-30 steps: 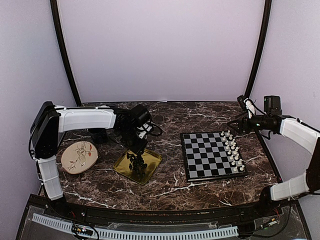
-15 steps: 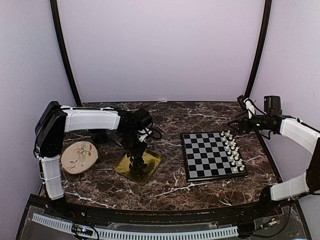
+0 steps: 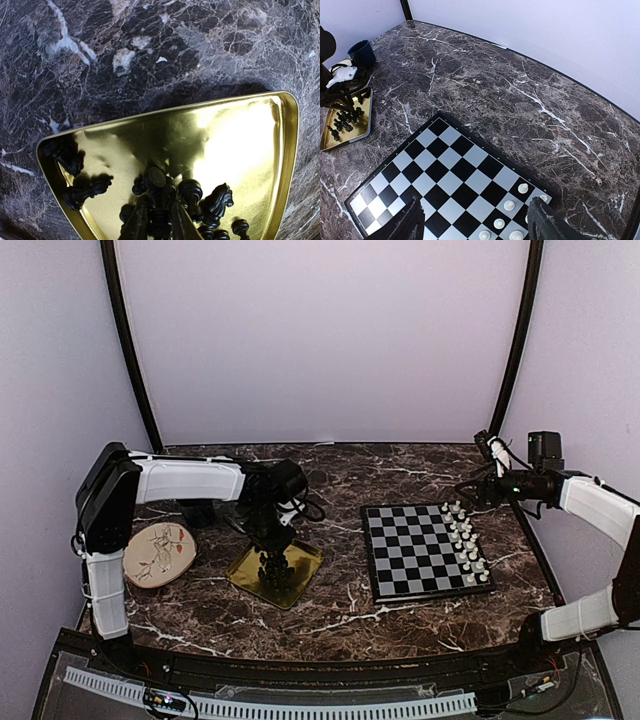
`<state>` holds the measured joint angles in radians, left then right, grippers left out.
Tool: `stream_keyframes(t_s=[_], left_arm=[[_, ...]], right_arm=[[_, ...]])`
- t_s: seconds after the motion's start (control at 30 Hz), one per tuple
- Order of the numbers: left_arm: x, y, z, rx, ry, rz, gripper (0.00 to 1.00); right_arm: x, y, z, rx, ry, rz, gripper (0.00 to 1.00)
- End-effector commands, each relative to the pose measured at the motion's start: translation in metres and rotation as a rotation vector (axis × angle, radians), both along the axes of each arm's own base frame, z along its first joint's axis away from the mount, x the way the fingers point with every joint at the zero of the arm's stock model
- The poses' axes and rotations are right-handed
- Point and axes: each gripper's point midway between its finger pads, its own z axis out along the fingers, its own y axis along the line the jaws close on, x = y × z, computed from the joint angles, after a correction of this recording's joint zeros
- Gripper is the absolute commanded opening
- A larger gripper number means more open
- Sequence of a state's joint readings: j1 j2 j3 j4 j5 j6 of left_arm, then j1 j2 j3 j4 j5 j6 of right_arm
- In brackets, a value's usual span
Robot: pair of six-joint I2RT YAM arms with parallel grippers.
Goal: Set up the chess pieces on the board
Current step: Pick up the queen from the storage box, then place the queen at d8.
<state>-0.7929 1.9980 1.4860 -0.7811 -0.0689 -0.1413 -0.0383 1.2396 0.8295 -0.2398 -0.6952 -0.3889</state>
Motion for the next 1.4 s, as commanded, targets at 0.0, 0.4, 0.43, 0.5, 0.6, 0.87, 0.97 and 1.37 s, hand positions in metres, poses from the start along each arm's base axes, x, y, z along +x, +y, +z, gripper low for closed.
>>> stream_keyframes(t_s=[0.0, 0.4, 0.43, 0.5, 0.6, 0.87, 0.97, 1.37], left_arm=[[0.003, 0.000, 0.006, 0.004, -0.006, -0.004, 0.18], [0.006, -0.004, 0.037, -0.021, -0.028, 0.002, 0.11], [0.006, -0.004, 0.041, -0.027, -0.031, 0.002, 0.11], [0.005, -0.005, 0.047, -0.039, -0.034, 0.000, 0.10], [0.004, -0.007, 0.053, -0.050, -0.032, 0.000, 0.10], [0.001, -0.051, 0.080, -0.204, -0.094, -0.116, 0.10], [-0.002, -0.084, 0.093, -0.297, -0.133, -0.206, 0.10], [0.004, -0.174, 0.096, -0.416, -0.196, -0.397, 0.11]], right_arm=[[0.000, -0.001, 0.004, -0.006, -0.030, 0.003, 0.71], [0.000, -0.001, 0.002, -0.007, -0.024, 0.004, 0.70], [0.000, 0.000, 0.002, -0.006, -0.023, 0.005, 0.70], [0.000, 0.000, 0.002, -0.006, -0.022, 0.005, 0.70], [0.000, 0.000, 0.001, -0.005, -0.020, 0.007, 0.70], [0.000, 0.000, 0.001, -0.006, -0.018, 0.005, 0.70], [0.001, -0.001, 0.000, -0.007, -0.015, 0.003, 0.70], [0.002, -0.002, 0.001, -0.012, -0.019, -0.009, 0.70]])
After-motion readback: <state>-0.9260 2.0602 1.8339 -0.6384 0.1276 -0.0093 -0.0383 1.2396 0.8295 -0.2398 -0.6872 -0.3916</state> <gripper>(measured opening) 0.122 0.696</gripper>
